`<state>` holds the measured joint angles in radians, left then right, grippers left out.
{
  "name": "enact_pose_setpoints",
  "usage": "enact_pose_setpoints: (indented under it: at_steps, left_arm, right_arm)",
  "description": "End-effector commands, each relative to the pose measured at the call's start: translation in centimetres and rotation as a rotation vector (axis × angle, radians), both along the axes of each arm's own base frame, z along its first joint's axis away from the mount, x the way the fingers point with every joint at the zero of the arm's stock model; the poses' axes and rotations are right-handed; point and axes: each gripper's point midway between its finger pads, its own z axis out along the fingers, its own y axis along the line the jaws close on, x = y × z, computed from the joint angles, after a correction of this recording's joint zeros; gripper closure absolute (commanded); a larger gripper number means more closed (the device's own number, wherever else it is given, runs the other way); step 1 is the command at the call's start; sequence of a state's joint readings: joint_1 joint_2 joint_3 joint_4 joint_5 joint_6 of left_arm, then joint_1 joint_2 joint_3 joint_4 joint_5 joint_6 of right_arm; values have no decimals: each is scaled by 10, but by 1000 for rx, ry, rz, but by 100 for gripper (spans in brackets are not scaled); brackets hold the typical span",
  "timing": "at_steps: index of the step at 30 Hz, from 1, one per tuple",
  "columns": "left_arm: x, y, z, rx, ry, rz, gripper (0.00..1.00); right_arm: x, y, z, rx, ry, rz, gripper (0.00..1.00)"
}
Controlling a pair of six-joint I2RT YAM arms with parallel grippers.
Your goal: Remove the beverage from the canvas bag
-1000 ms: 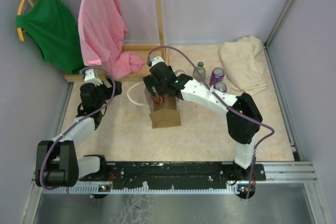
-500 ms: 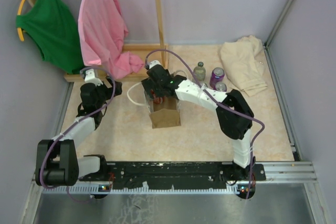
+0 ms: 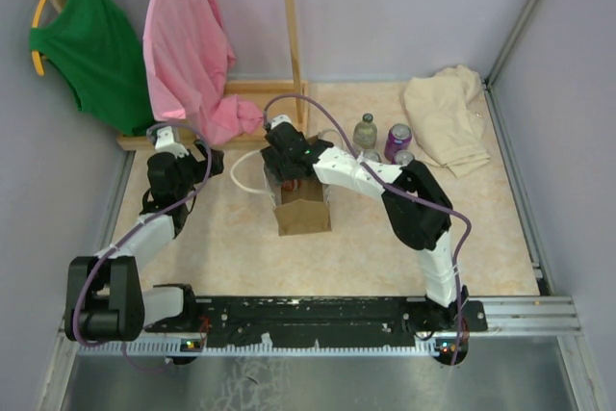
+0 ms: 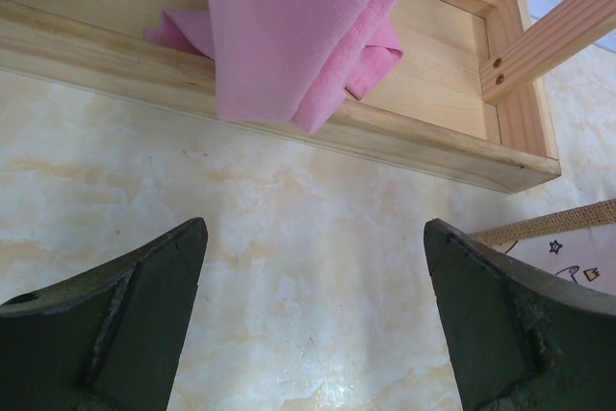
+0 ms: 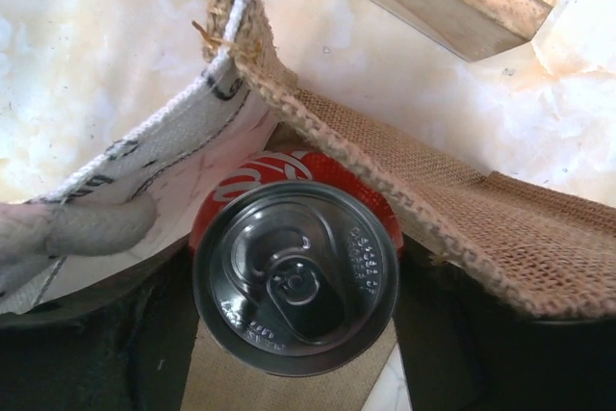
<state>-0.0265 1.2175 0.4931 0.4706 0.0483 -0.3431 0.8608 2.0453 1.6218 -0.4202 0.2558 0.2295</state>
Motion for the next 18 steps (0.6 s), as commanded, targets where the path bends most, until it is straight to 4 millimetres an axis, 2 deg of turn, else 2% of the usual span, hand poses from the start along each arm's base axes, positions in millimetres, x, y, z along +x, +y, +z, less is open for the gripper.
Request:
enact_pose_setpoints:
  at_steps: [1,6,7,8,14,18]
  left_arm:
    - [4,-1,11,4,-28,-3,0]
    - [5,-2,11,4,-30,-3,0]
    - [5,-1,12,3,-30,-3,0]
    - [4,-1,11,2,-29,-3,0]
    - [4,-1,11,2,-28,-3,0]
    - [4,-2,12,0,-33,-6,0]
  right_arm:
    - [19,4,25,36,-73,-36,37]
    - [19,1,27,24,-83,-37,57]
    - [19,1,28,25,-82,-29,69]
    - [19,1,31,26,-89,-29,98]
    - [21,5,57,52,-126,4,100]
    - [23,8,93,79,-176,29,100]
